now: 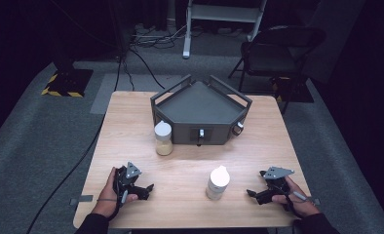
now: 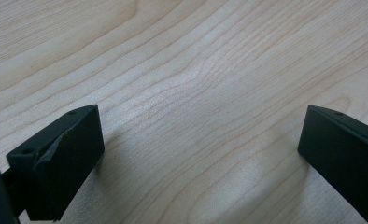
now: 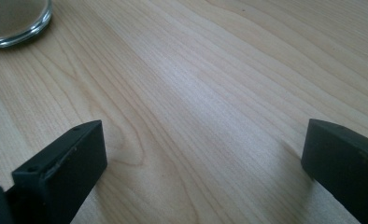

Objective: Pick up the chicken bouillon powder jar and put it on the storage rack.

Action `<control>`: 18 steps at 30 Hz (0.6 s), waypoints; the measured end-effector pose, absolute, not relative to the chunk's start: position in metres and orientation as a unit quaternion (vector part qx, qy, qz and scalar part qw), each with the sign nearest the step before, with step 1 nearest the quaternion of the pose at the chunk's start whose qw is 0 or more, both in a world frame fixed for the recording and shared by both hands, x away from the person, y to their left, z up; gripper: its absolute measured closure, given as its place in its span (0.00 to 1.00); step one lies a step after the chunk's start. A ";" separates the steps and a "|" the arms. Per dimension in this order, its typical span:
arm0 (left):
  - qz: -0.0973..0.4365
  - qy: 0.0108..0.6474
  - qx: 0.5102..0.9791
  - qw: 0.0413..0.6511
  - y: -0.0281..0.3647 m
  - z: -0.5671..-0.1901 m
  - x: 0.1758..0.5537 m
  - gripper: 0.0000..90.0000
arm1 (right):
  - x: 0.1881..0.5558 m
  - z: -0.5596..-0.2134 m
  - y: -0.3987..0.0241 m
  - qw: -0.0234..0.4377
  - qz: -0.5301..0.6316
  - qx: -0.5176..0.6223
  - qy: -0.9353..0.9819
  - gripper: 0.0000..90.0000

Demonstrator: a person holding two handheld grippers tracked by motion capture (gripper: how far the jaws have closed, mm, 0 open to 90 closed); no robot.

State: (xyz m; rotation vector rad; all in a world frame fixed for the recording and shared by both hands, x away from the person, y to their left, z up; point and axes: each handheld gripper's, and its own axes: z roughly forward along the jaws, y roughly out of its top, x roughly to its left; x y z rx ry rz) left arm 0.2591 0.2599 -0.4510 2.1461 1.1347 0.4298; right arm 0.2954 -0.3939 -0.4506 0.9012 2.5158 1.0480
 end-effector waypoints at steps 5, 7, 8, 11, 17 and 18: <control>0.165 0.435 0.821 0.332 0.260 -0.451 0.259 0.00 | 0.295 -0.451 -0.394 0.135 0.362 0.311 0.868 0.00; 0.165 0.436 0.820 0.331 0.259 -0.451 0.259 0.00 | 0.295 -0.451 -0.394 0.135 0.362 0.311 0.868 0.00; 0.165 0.437 0.820 0.330 0.259 -0.451 0.259 0.00 | 0.295 -0.451 -0.394 0.135 0.362 0.311 0.868 0.00; 0.165 0.438 0.820 0.330 0.259 -0.450 0.259 0.00 | 0.295 -0.451 -0.394 0.135 0.362 0.311 0.868 0.00; 0.163 0.445 0.817 0.329 0.258 -0.449 0.259 0.01 | 0.295 -0.451 -0.394 0.135 0.362 0.311 0.868 0.00; 0.163 0.447 0.815 0.330 0.258 -0.448 0.259 0.01 | 0.295 -0.451 -0.394 0.135 0.362 0.311 0.868 0.00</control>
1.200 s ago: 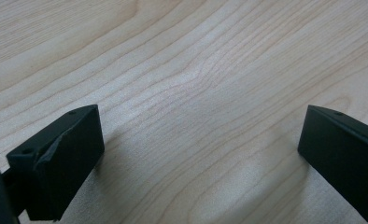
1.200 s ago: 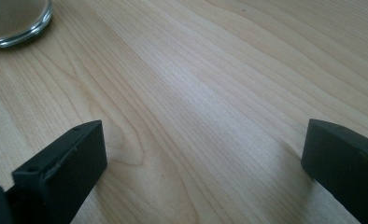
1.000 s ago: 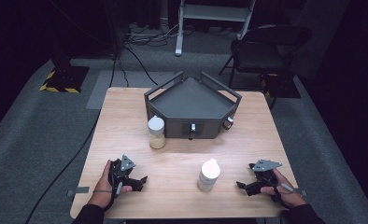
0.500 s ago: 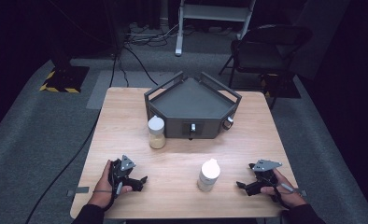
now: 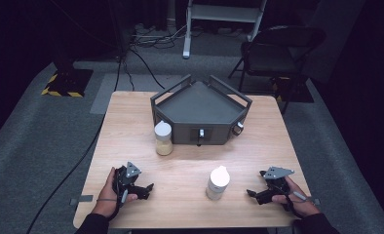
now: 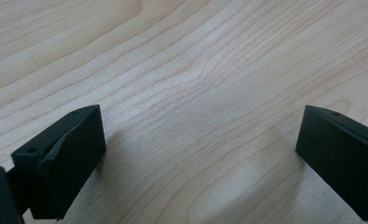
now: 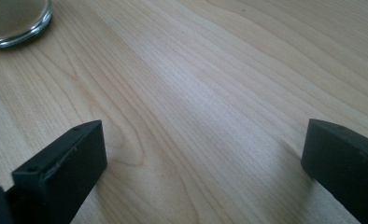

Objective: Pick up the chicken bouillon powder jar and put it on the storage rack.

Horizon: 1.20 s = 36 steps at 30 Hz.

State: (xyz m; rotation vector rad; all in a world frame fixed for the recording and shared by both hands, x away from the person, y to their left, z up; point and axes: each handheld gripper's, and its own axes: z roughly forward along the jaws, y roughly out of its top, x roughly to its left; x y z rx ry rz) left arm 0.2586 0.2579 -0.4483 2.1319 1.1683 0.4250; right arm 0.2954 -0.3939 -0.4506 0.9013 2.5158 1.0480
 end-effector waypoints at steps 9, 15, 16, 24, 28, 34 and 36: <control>0.169 0.454 0.803 0.348 0.258 -0.444 0.255 0.01 | 0.295 -0.451 -0.394 0.135 0.362 0.311 0.868 0.00; 0.176 0.457 0.798 0.353 0.258 -0.443 0.253 0.01 | 0.295 -0.451 -0.394 0.135 0.362 0.311 0.868 0.00; 0.177 0.459 0.794 0.357 0.258 -0.442 0.252 0.01 | 0.295 -0.451 -0.394 0.135 0.362 0.311 0.868 0.00; 0.187 0.461 0.785 0.369 0.257 -0.440 0.249 0.01 | 0.295 -0.451 -0.394 0.135 0.362 0.311 0.868 0.00; 0.192 0.462 0.781 0.373 0.257 -0.437 0.247 0.01 | 0.295 -0.451 -0.394 0.135 0.362 0.311 0.868 0.00; 0.196 0.462 0.777 0.379 0.257 -0.435 0.246 0.01 | 0.295 -0.451 -0.394 0.135 0.362 0.311 0.868 0.00; 0.198 0.464 0.775 0.381 0.257 -0.434 0.246 0.01 | 0.295 -0.451 -0.394 0.135 0.362 0.311 0.868 0.00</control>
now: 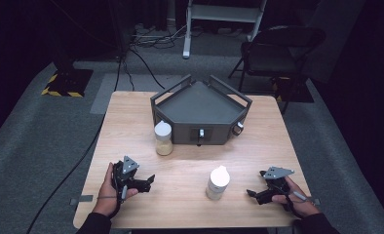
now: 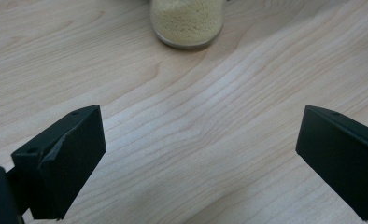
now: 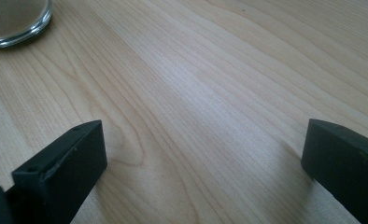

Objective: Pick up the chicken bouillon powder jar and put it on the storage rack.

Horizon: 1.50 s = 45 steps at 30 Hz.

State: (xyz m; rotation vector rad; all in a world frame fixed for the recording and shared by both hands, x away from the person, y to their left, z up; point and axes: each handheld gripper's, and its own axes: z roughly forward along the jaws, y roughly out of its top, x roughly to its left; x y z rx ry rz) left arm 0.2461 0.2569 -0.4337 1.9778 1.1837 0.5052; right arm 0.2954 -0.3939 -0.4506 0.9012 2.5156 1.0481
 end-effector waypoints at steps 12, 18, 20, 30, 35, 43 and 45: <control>0.208 0.461 0.767 0.394 0.253 -0.428 0.247 0.01 | 0.295 -0.451 -0.393 0.135 0.362 0.312 0.868 0.00; 0.211 0.460 0.766 0.397 0.252 -0.426 0.248 0.01 | 0.296 -0.451 -0.393 0.135 0.362 0.312 0.868 0.00; 0.213 0.460 0.765 0.397 0.252 -0.425 0.248 0.01 | 0.296 -0.451 -0.393 0.136 0.362 0.312 0.868 0.00; 0.218 0.456 0.762 0.405 0.250 -0.422 0.252 0.01 | 0.296 -0.451 -0.393 0.135 0.362 0.312 0.868 0.00; 0.218 0.455 0.762 0.407 0.249 -0.421 0.254 0.01 | 0.296 -0.451 -0.393 0.136 0.362 0.312 0.868 0.00; 0.220 0.450 0.761 0.412 0.244 -0.420 0.260 0.01 | 0.296 -0.451 -0.393 0.135 0.362 0.312 0.868 0.00; 0.221 0.448 0.762 0.413 0.244 -0.419 0.262 0.01 | 0.296 -0.451 -0.393 0.135 0.362 0.312 0.868 0.00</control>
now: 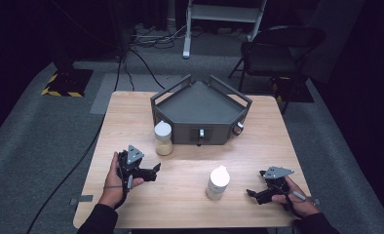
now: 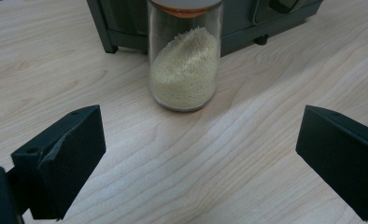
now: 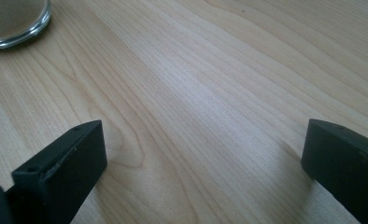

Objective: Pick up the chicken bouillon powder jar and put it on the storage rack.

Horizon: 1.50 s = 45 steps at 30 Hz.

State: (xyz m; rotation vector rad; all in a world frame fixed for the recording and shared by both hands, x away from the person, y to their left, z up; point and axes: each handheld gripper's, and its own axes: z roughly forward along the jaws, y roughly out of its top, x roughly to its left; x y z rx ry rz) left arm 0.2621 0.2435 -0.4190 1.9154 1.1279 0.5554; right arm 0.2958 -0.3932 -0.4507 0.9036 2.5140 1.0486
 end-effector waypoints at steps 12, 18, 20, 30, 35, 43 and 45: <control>0.219 0.445 0.760 0.419 0.239 -0.417 0.271 0.01 | 0.296 -0.451 -0.393 0.135 0.362 0.312 0.868 0.00; 0.219 0.446 0.759 0.422 0.237 -0.417 0.277 0.01 | 0.296 -0.451 -0.393 0.136 0.362 0.312 0.868 0.00; 0.219 0.446 0.757 0.424 0.237 -0.417 0.279 0.01 | 0.296 -0.451 -0.393 0.136 0.362 0.312 0.868 0.00; 0.218 0.448 0.754 0.429 0.234 -0.417 0.293 0.01 | 0.296 -0.451 -0.393 0.135 0.362 0.312 0.868 0.00; 0.216 0.449 0.754 0.429 0.231 -0.418 0.300 0.01 | 0.296 -0.451 -0.393 0.135 0.362 0.311 0.868 0.00; 0.211 0.453 0.751 0.431 0.228 -0.420 0.309 0.01 | 0.296 -0.451 -0.393 0.135 0.362 0.311 0.868 0.00; 0.211 0.452 0.752 0.431 0.227 -0.420 0.312 0.01 | 0.296 -0.451 -0.393 0.135 0.362 0.311 0.868 0.00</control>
